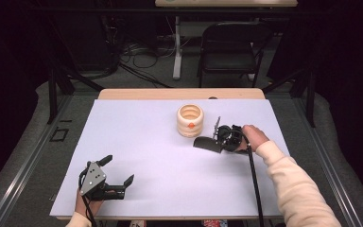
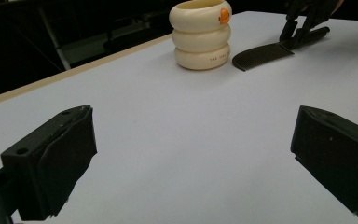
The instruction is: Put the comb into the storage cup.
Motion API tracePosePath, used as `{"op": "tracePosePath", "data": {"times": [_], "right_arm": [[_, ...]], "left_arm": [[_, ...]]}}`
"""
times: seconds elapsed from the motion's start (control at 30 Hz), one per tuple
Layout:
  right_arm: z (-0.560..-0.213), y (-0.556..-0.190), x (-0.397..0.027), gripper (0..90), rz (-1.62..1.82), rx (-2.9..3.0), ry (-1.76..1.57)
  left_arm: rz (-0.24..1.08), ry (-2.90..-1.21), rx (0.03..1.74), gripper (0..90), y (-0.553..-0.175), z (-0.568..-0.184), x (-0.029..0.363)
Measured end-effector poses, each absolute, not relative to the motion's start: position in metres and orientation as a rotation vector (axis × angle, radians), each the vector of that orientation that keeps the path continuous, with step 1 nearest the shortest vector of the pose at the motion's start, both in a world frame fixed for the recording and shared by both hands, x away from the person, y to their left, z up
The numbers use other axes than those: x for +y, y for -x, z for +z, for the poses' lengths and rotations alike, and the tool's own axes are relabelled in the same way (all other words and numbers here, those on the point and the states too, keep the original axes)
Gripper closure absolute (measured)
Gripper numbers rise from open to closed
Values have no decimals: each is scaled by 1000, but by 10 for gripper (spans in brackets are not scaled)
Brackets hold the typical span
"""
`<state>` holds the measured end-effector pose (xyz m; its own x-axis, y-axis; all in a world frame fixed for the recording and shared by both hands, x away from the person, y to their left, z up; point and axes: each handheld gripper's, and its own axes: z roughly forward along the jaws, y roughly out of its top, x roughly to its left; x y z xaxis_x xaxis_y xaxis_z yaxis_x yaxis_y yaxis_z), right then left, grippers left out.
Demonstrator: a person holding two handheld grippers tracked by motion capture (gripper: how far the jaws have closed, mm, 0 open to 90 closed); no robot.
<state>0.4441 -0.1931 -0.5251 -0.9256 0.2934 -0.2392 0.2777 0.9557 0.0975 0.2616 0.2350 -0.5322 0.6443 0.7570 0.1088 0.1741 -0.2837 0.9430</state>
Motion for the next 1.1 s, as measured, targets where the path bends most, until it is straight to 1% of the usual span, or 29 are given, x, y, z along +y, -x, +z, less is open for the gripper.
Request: {"op": "tracePosePath", "data": {"times": [0.17,0.37,0.93,1.1], "right_arm": [[-518,-441,-195,721,97,2868,-367],[-513,-435,-199,721,121,2860,-384],[-502,-424,-212,721,319,2829,-404],[-499,-420,-216,721,401,2818,-453]], "left_arm": [[686,-1803,747,2,-262,-532,235],[688,-1804,746,2,-262,-532,235],[689,-1802,749,2,-262,-532,235],[691,-1803,749,2,-261,-532,235]]}}
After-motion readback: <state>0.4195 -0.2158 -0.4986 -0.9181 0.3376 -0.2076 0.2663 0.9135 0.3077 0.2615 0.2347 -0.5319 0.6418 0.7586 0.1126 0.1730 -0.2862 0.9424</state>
